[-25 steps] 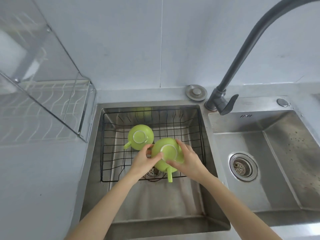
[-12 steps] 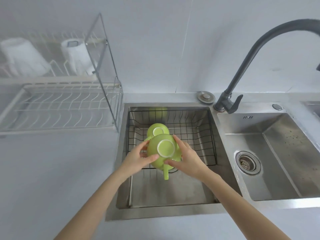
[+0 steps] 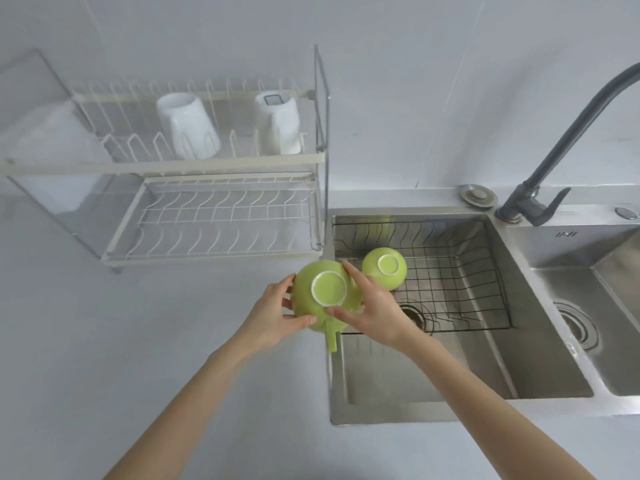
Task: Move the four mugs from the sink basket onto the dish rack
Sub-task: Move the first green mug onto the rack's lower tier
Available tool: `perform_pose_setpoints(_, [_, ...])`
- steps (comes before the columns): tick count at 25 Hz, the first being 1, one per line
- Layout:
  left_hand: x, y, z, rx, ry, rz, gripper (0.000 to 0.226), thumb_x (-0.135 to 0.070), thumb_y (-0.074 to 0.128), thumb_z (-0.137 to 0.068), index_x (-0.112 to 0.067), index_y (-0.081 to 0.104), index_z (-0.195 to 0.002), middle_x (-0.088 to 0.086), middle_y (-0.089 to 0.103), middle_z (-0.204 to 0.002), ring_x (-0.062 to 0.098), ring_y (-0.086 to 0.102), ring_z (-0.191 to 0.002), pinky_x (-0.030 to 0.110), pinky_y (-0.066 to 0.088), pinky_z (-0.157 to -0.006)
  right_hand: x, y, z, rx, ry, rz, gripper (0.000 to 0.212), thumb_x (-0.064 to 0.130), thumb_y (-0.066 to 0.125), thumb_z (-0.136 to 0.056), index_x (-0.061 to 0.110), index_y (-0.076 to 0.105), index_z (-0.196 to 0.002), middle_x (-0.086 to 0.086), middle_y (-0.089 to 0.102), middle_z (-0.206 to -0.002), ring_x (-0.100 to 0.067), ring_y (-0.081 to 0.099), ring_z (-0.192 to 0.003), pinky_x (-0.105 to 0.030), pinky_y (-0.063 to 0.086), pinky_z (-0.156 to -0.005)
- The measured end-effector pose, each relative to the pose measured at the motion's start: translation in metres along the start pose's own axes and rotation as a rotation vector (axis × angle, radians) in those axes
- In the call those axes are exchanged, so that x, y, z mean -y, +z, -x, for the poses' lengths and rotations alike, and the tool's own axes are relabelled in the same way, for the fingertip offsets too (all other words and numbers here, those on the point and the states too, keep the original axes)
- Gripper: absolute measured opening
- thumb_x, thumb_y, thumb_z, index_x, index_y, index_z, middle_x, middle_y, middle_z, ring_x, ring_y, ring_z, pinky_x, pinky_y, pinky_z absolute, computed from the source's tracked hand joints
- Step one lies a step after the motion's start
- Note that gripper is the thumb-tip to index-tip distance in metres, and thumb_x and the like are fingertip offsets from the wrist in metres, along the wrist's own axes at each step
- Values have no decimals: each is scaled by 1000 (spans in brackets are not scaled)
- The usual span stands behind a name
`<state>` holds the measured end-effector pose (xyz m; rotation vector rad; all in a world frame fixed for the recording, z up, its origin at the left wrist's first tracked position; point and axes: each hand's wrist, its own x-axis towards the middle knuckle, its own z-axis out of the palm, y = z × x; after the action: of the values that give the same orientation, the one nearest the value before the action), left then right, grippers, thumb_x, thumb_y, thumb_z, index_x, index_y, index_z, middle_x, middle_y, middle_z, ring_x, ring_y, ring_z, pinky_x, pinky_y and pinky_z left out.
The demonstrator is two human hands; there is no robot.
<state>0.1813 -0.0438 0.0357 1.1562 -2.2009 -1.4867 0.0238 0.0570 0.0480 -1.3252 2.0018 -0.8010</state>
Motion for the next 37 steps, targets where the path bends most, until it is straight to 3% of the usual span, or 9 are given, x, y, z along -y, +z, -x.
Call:
perform_pose_setpoints(7, [22, -69, -5, -32, 29, -25, 78, -11, 73, -71, -13, 30, -136, 6, 34, -132, 16, 50, -99, 24, 49, -76, 53, 41, -34, -21, -29, -9, 84, 35, 67, -79, 24, 16, -145, -7, 37, -144, -24, 37, -130, -41, 36, -108])
perform_pose_setpoints(15, [14, -111, -54, -90, 90, -70, 74, -21, 73, -72, -19, 33, -134, 7, 44, -132, 20, 54, -99, 26, 41, -82, 82, 42, -93, -76, 24, 28, 74, 35, 57, -86, 18, 16, -145, -10, 36, -146, -26, 36, -132, -36, 32, -107])
perform_pose_setpoints(19, [8, -117, -89, -71, 91, -83, 74, -20, 72, -73, -15, 33, -135, 10, 44, -134, 27, 55, -106, 32, 43, -89, 86, 33, -127, -75, 80, 50, 74, 33, 55, -87, 17, 13, -146, -11, 33, -148, -28, 34, -134, -34, 30, -106])
perform_pose_setpoints(28, [17, -108, -142, -35, 15, -61, 72, -23, 69, -76, -15, 32, -136, 5, 47, -137, 27, 55, -111, 25, 36, -89, 70, 31, -179, -25, 166, 82, 72, 34, 51, -89, 16, 9, -145, -11, 31, -147, -30, 32, -134, -36, 30, -104])
perform_pose_setpoints(33, [16, -108, -153, 43, 3, -135, 74, -25, 64, -80, -15, 22, -140, 7, 42, -141, 27, 48, -121, 26, 33, -95, 65, 27, -187, -3, 194, 103, 73, 37, 49, -89, 17, 7, -146, -12, 29, -148, -30, 32, -134, -35, 30, -103])
perform_pose_setpoints(37, [12, -108, -156, 105, -34, -159, 85, -26, 66, -79, -11, 13, -143, 8, 33, -147, 27, 37, -131, 35, 31, -107, 67, 26, -188, 17, 191, 134, 74, 37, 48, -90, 14, 5, -146, -15, 27, -148, -32, 29, -135, -37, 28, -106])
